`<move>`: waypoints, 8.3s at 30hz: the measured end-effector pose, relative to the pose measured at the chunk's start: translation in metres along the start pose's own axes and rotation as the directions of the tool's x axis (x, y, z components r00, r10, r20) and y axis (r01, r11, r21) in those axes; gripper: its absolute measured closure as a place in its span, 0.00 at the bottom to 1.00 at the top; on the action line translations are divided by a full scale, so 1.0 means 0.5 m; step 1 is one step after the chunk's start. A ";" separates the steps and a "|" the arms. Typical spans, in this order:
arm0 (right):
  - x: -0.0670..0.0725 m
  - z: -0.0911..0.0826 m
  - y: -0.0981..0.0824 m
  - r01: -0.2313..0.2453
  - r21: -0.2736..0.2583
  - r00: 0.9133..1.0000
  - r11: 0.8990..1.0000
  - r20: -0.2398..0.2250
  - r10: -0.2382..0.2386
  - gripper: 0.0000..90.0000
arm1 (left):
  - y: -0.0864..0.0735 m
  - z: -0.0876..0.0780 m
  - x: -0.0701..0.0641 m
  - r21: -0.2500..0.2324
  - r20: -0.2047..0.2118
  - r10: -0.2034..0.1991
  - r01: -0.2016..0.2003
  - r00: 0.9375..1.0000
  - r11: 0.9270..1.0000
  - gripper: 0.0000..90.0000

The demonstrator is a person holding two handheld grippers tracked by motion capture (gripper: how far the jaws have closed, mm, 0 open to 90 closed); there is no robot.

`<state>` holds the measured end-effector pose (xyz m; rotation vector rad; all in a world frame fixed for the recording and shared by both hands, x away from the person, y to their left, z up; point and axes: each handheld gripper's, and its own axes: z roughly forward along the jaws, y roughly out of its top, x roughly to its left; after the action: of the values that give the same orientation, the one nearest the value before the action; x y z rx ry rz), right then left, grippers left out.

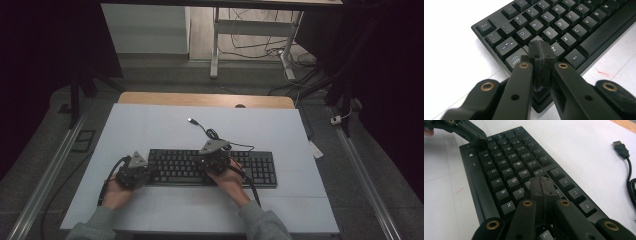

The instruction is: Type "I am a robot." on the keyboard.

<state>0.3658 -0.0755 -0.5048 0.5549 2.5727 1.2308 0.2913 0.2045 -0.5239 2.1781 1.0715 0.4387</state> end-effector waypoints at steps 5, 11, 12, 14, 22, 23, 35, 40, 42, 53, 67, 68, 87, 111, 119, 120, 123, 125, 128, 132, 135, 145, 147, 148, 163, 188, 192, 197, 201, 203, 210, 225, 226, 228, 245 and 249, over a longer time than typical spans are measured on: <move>-0.002 0.007 0.003 -0.004 0.005 1.000 1.000 0.006 0.004 0.99 | 0.000 0.001 0.000 0.001 0.002 0.000 0.000 1.000 1.000 0.98; -0.003 0.015 0.001 -0.017 0.034 1.000 0.999 0.016 0.016 0.99 | -0.001 0.001 0.000 0.003 -0.001 -0.001 0.001 1.000 1.000 0.98; -0.004 0.016 -0.001 -0.017 0.038 1.000 0.999 0.019 0.016 0.99 | -0.001 0.001 0.000 0.003 -0.001 -0.001 0.001 1.000 1.000 0.98; -0.006 0.017 -0.004 -0.026 0.048 0.999 0.998 0.027 0.025 0.99 | -0.002 0.001 0.001 0.004 0.000 -0.001 0.001 1.000 1.000 0.98; -0.013 0.018 -0.011 -0.041 0.071 0.998 0.997 0.043 0.038 0.99 | -0.003 0.001 0.001 0.006 0.001 -0.001 0.001 1.000 1.000 0.98; -0.013 0.018 -0.011 -0.041 0.072 0.998 0.997 0.044 0.037 0.99 | -0.003 0.001 0.001 0.006 0.001 -0.001 0.001 1.000 1.000 0.98; -0.014 0.018 -0.013 -0.043 0.074 0.998 0.996 0.053 0.039 0.99 | -0.003 0.004 -0.001 0.012 -0.002 0.004 -0.004 1.000 1.000 0.98; -0.014 0.018 -0.013 -0.042 0.074 0.998 0.996 0.057 0.038 0.99 | -0.003 0.007 -0.003 0.020 -0.007 0.013 -0.012 1.000 1.000 0.98; -0.014 0.018 -0.013 -0.042 0.075 0.998 0.996 0.057 0.038 0.99 | -0.003 0.007 -0.003 0.019 -0.007 0.011 -0.011 1.000 1.000 0.98; -0.019 0.013 -0.016 -0.060 0.046 0.997 0.997 0.048 0.058 1.00 | -0.004 0.004 -0.005 0.010 -0.013 0.020 -0.020 1.000 1.000 0.98; -0.025 -0.050 -0.044 -0.080 -0.028 0.995 0.996 0.053 0.081 0.94 | -0.004 -0.021 0.002 -0.091 0.012 -0.032 0.033 0.999 0.995 0.95; -0.025 -0.055 -0.047 -0.076 -0.027 0.996 0.997 0.053 0.078 0.90 | -0.004 -0.021 0.002 -0.092 0.013 -0.037 0.038 0.999 0.995 0.93; -0.019 -0.194 -0.139 -0.139 -0.078 0.985 0.987 0.088 0.146 0.54 | -0.009 -0.028 0.017 -0.117 -0.001 -0.101 0.100 0.995 0.988 0.47; -0.034 -0.201 -0.156 -0.143 -0.086 0.982 0.986 0.111 0.152 0.52 | 0.002 -0.015 0.018 -0.131 0.029 -0.095 0.098 0.995 0.987 0.66; -0.034 -0.195 -0.154 -0.134 -0.078 0.983 0.988 0.113 0.143 0.52 | 0.012 -0.004 0.012 -0.124 0.053 -0.076 0.082 0.996 0.989 0.92; -0.035 -0.195 -0.154 -0.134 -0.077 0.983 0.988 0.114 0.143 0.52 | 0.014 -0.003 0.011 -0.124 0.055 -0.070 0.077 0.996 0.989 0.95; -0.035 -0.195 -0.154 -0.135 -0.075 0.983 0.988 0.115 0.143 0.52 | 0.020 0.003 0.006 -0.120 0.060 -0.060 0.067 0.996 0.990 0.98; -0.035 -0.194 -0.154 -0.133 -0.072 0.983 0.988 0.116 0.141 0.52 | 0.023 0.008 0.003 -0.112 0.061 -0.055 0.061 0.997 0.992 0.98; -0.035 -0.194 -0.154 -0.131 -0.067 0.983 0.989 0.118 0.138 0.52 | 0.026 0.015 0.000 -0.098 0.058 -0.052 0.057 0.997 0.994 0.98; -0.035 -0.193 -0.154 -0.128 -0.062 0.984 0.990 0.119 0.135 0.52 | 0.028 0.021 -0.002 -0.087 0.054 -0.055 0.059 0.997 0.994 0.98; -0.035 -0.192 -0.154 -0.126 -0.060 0.984 0.990 0.119 0.133 0.52 | 0.028 0.023 -0.003 -0.086 0.054 -0.052 0.057 0.997 0.995 0.98; -0.035 -0.193 -0.154 -0.127 -0.056 0.983 0.990 0.124 0.133 0.52 | 0.048 0.023 -0.048 -0.093 0.115 0.026 -0.015 0.993 0.996 0.98; -0.035 -0.193 -0.154 -0.127 -0.056 0.983 0.990 0.124 0.133 0.52 | 0.050 0.025 -0.054 -0.091 0.122 0.036 -0.025 0.992 0.995 0.98; -0.036 -0.193 -0.154 -0.126 -0.055 0.983 0.990 0.125 0.132 0.52 | 0.052 0.026 -0.059 -0.090 0.128 0.044 -0.033 0.991 0.995 0.98; -0.036 -0.191 -0.155 -0.124 -0.048 0.983 0.991 0.129 0.129 0.52 | 0.057 0.052 -0.097 -0.031 0.185 0.106 -0.102 0.977 0.994 0.98; -0.038 -0.192 -0.156 -0.123 -0.048 0.983 0.991 0.132 0.128 0.52 | 0.059 0.022 -0.072 -0.115 0.172 0.059 -0.039 0.983 0.993 0.98; -0.038 -0.193 -0.156 -0.122 -0.044 0.982 0.992 0.138 0.127 0.52 | 0.055 0.014 -0.056 -0.115 0.163 0.039 -0.020 0.986 0.993 0.98; -0.038 -0.196 -0.158 -0.126 -0.049 0.981 0.991 0.144 0.132 0.52 | 0.049 0.008 -0.031 -0.108 0.177 -0.006 0.025 0.984 0.994 0.87; -0.040 -0.198 -0.159 -0.129 -0.041 0.979 0.991 0.156 0.134 0.52 | 0.047 0.003 -0.019 -0.120 0.165 -0.039 0.059 0.986 0.991 0.71; -0.041 -0.198 -0.160 -0.126 -0.040 0.979 0.991 0.155 0.131 0.52 | 0.046 0.002 -0.014 -0.123 0.155 -0.051 0.071 0.987 0.990 0.64; -0.042 -0.195 -0.160 -0.128 -0.040 0.980 0.991 0.151 0.132 0.52 | 0.044 0.001 -0.006 -0.110 0.135 -0.066 0.081 0.989 0.991 0.51; -0.043 -0.192 -0.162 -0.126 -0.028 0.980 0.992 0.150 0.129 0.52 | 0.037 0.002 0.006 -0.089 0.073 -0.066 0.073 0.995 0.993 0.57; -0.042 -0.190 -0.162 -0.125 -0.027 0.981 0.992 0.150 0.127 0.52 | 0.036 0.000 0.007 -0.092 0.075 -0.067 0.074 0.995 0.993 0.61; -0.043 -0.188 -0.162 -0.117 -0.020 0.982 0.993 0.150 0.118 0.52 | 0.035 -0.002 0.009 -0.097 0.076 -0.061 0.068 0.995 0.993 0.73; -0.040 -0.185 -0.162 -0.116 -0.009 0.982 0.993 0.148 0.116 0.52 | 0.034 0.020 0.003 -0.041 0.069 -0.049 0.052 0.996 0.998 0.98; -0.040 -0.185 -0.162 -0.112 -0.008 0.982 0.994 0.150 0.112 0.52 | 0.034 0.027 0.000 -0.027 0.060 -0.042 0.044 0.997 0.999 0.98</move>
<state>0.3310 -0.1948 -0.5102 0.7718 2.4462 1.1741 0.3084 0.1915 -0.5221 2.1260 1.0716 0.3651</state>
